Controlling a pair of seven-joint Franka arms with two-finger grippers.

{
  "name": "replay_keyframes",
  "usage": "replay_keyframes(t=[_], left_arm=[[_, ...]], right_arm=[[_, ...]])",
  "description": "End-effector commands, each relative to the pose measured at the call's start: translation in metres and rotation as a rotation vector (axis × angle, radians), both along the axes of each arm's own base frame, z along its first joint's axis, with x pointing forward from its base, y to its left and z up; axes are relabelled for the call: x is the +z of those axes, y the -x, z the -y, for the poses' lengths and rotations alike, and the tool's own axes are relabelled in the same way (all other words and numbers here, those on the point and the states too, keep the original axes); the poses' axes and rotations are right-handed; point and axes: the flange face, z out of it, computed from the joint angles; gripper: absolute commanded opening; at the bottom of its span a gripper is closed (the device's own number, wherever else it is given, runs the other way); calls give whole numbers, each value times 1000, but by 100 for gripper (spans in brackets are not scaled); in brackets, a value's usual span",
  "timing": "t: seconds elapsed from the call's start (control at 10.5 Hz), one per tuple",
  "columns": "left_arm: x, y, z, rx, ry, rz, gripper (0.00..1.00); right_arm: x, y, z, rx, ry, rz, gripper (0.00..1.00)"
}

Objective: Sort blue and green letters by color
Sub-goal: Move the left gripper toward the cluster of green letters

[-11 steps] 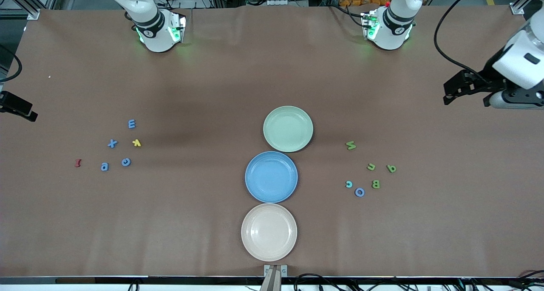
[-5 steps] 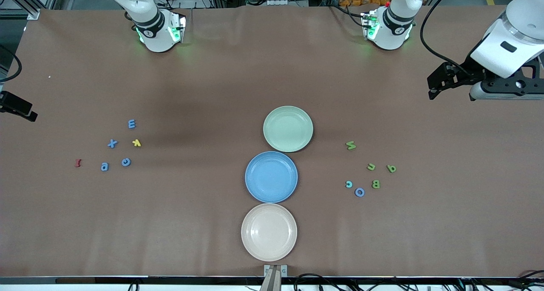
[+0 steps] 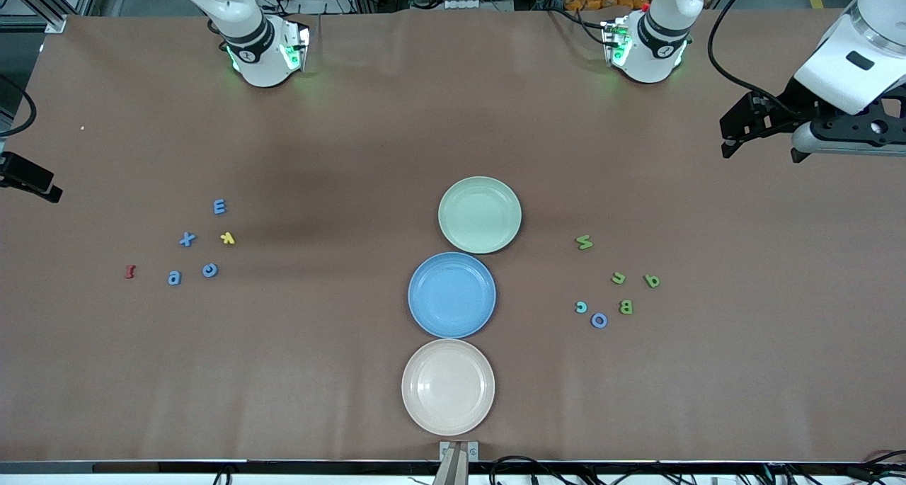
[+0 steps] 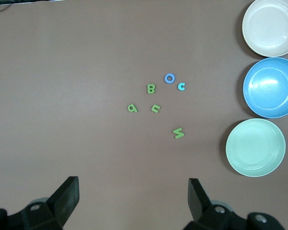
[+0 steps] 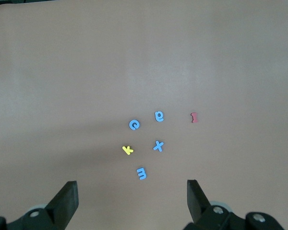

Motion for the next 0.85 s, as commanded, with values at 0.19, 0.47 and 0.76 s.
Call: replay_keyframes(t=[0.19,0.47,0.76], left_arm=[[3,3,-3,-18,-13,-3,100],[-19,-9,-3,1,-19,-42,100],[-75,-35,-1,29,14,-133,100]], right_arm=[[3,1,0,-13,0,0,100],[3,1,0,-13,0,0,100],[3,1,0,-13,0,0,100]])
